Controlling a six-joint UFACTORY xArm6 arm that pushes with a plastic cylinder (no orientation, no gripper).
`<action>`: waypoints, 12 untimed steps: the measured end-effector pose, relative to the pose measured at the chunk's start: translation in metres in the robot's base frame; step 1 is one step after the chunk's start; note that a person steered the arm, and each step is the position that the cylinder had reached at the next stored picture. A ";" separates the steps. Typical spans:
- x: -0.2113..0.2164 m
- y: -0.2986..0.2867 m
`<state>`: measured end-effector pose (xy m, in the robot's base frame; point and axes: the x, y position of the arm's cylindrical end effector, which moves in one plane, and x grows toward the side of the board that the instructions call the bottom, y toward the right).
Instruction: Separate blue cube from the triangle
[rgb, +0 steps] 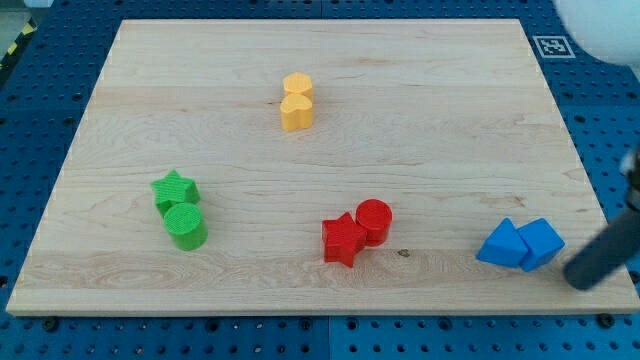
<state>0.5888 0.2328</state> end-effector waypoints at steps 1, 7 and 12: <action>-0.012 -0.026; -0.076 -0.026; -0.106 -0.066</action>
